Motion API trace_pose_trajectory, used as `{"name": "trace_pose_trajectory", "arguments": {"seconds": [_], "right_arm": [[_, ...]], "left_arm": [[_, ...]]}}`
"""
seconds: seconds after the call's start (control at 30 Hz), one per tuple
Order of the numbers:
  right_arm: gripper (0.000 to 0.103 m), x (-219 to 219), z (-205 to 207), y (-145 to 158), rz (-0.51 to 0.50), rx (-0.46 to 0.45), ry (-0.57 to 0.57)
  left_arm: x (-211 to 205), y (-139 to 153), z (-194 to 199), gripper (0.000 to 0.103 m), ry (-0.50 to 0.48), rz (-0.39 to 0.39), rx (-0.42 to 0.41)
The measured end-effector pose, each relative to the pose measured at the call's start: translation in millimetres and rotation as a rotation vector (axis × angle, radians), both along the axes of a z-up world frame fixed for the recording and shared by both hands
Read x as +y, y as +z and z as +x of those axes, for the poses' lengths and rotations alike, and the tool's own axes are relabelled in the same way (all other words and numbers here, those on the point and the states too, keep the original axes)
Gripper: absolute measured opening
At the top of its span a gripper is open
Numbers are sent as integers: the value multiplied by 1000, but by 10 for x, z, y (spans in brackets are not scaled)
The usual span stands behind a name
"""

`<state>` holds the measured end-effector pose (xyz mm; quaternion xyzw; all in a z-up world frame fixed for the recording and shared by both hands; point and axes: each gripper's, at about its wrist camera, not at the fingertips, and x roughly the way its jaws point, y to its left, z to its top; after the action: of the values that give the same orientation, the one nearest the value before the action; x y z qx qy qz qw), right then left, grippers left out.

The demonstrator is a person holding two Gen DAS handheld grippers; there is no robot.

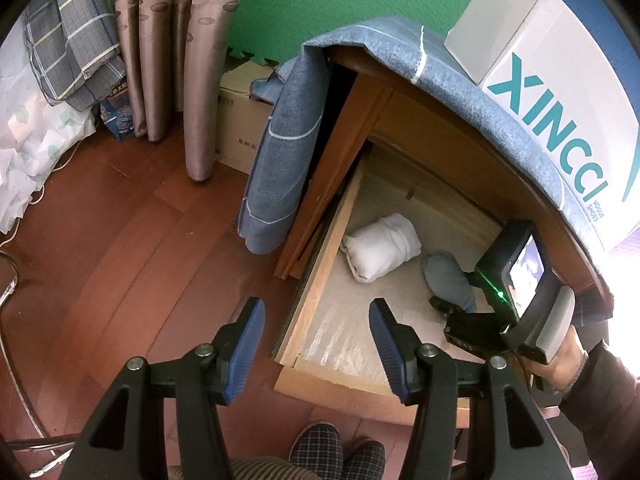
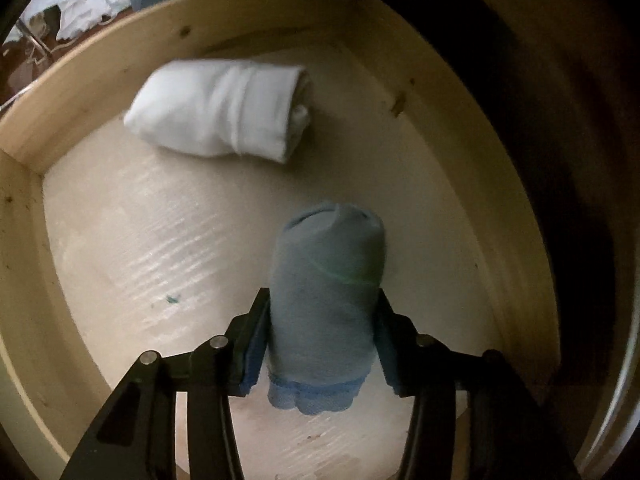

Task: Take underwear out of drawer
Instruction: 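Grasp the blue rolled sock with the right tool and lift it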

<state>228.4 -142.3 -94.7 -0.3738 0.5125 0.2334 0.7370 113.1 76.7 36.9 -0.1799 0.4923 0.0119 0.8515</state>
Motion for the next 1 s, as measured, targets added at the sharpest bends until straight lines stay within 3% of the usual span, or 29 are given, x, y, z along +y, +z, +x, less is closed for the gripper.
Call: {"name": "trace_pose_trajectory", "arguments": {"seconds": [0.23, 0.4, 0.73, 0.9, 1.0], "right_arm": [[47, 6, 36, 37, -3, 13, -6], [40, -51, 121, 12, -11, 78, -39], [37, -155, -127, 173, -69, 103, -63], [37, -279, -270, 431, -8, 98, -139], [37, -382, -352, 641, 85, 89, -243]], "left_arm": [[3, 1, 1, 56, 0, -4, 2], [12, 10, -2, 56, 2, -7, 1], [9, 5, -3, 56, 0, -7, 2], [-2, 8, -6, 56, -3, -4, 7], [-23, 9, -7, 56, -7, 2, 7]]}}
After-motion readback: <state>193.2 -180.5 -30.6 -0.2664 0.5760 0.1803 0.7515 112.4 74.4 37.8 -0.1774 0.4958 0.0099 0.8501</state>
